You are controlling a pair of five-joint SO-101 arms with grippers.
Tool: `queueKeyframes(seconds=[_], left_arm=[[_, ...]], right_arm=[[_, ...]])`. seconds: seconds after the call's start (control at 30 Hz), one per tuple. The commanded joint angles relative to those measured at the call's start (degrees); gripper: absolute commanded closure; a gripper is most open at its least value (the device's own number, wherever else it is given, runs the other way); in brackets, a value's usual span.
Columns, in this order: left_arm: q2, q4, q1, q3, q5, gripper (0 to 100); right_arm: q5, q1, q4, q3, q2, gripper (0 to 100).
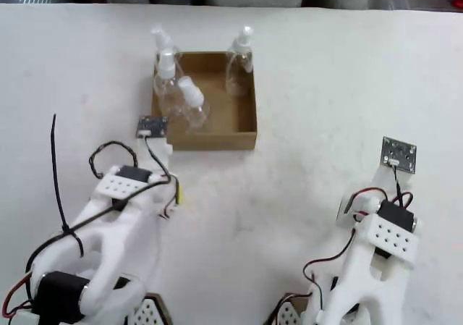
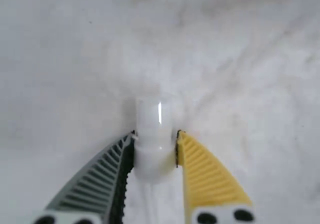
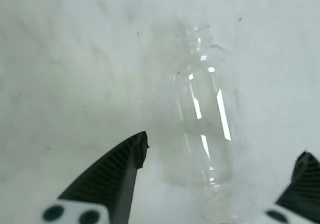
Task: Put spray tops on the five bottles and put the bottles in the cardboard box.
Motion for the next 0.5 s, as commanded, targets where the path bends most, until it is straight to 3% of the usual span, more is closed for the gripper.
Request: queueKeyframes(seconds=[0.0, 0.1, 0.2, 0.27, 0.4, 0.47], left_arm=[[-1.19, -0.44, -0.66, -0.18, -0.44, 98], [-1.19, -0.44, -0.48, 0.26, -0.44, 98], [-1.27, -0.44, -0.57, 0.44, -0.44, 98], [-1.27, -0.44, -0.57, 0.44, -0.44, 98], [-1.27, -0.44, -0.31, 0.44, -0.53, 98], [-1.27, -0.44, -0.31, 0.44, -0.53, 98]], right_arm=[[-0.44, 0.84, 0.75, -3.52, -0.40, 60.8], [1.32, 2.42, 1.27, -7.03, -0.31, 60.8], [9.23, 4.53, 5.85, -12.48, -0.22, 61.5], [13.36, 6.11, 9.63, -16.09, -0.22, 66.0], [14.59, 7.08, 12.70, -19.34, -0.13, 79.4], [14.59, 6.90, 12.97, -19.16, -0.04, 79.4]])
